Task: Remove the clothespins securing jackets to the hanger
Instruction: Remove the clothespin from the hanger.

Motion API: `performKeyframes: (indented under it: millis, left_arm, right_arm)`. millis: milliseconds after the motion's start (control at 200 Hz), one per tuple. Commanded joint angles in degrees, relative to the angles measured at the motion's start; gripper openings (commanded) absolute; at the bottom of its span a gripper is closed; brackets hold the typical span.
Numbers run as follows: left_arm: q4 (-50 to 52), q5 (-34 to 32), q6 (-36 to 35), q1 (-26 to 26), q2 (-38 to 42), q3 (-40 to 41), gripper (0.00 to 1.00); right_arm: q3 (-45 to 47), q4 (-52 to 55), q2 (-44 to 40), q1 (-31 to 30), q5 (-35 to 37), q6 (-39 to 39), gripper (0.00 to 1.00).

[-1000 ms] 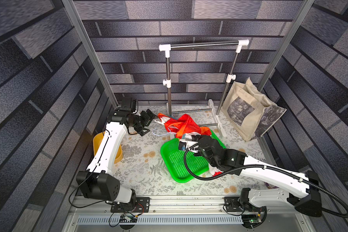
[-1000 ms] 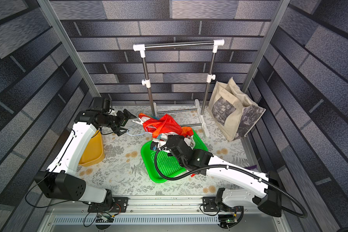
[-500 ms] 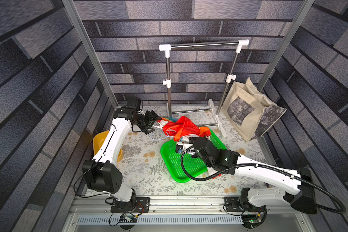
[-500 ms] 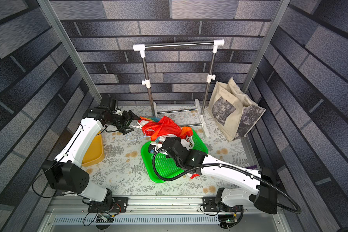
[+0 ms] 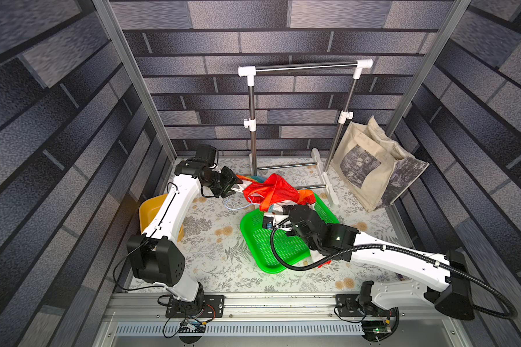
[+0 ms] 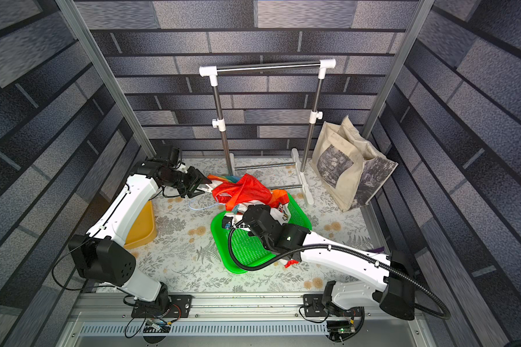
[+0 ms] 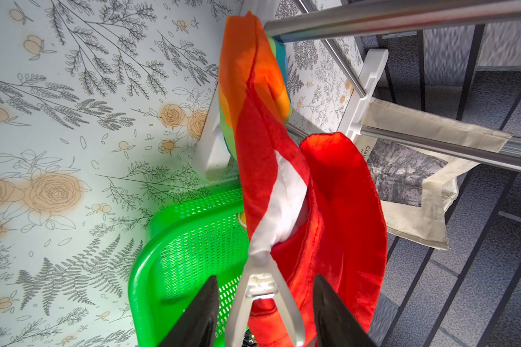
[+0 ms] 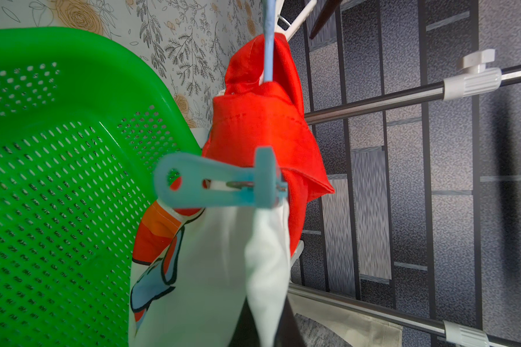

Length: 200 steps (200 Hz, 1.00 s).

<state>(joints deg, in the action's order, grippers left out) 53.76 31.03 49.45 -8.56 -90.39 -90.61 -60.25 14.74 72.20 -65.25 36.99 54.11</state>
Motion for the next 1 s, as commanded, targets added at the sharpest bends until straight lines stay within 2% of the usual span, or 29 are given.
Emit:
performKeyframes:
  millis: [0, 331, 396, 651, 771, 862, 997]
  left_arm:
    - [0.33, -1.67, -1.24, -0.10, -0.64, -1.67, 0.45]
    - [-0.66, -2.10, -0.77, -0.65, -1.25, -1.43, 0.29]
    - [-0.62, -1.93, -1.03, -0.65, -1.32, -1.71, 0.21]
    - [0.92, -2.58, -1.56, 0.68, -0.70, -2.86, 0.23]
    - [4.51, -4.97, -3.79, 5.49, 2.55, -4.54, 0.24]
    - [6.69, -6.42, -5.42, 12.38, 6.57, -3.69, 0.24]
    - [6.66, -8.43, -7.12, 23.42, 12.44, 1.78, 0.25]
  right_arm:
    - [-2.46, -2.53, -0.62, -0.57, 0.09, -0.32, 0.00]
    - [-2.29, -3.12, -1.10, -0.49, 0.54, -1.11, 0.00]
    - [-2.18, -3.49, -1.18, -0.36, 0.74, -1.52, 0.00]
    - [-2.94, -3.08, -1.19, 0.76, 1.47, -4.60, 0.00]
    - [-3.71, -0.94, -1.36, 2.96, 1.63, -9.20, 0.00]
    - [-4.24, 0.59, -1.53, 5.04, 1.24, -13.60, 0.00]
    - [-4.74, 2.27, -1.42, 6.60, -0.32, -19.29, 0.00]
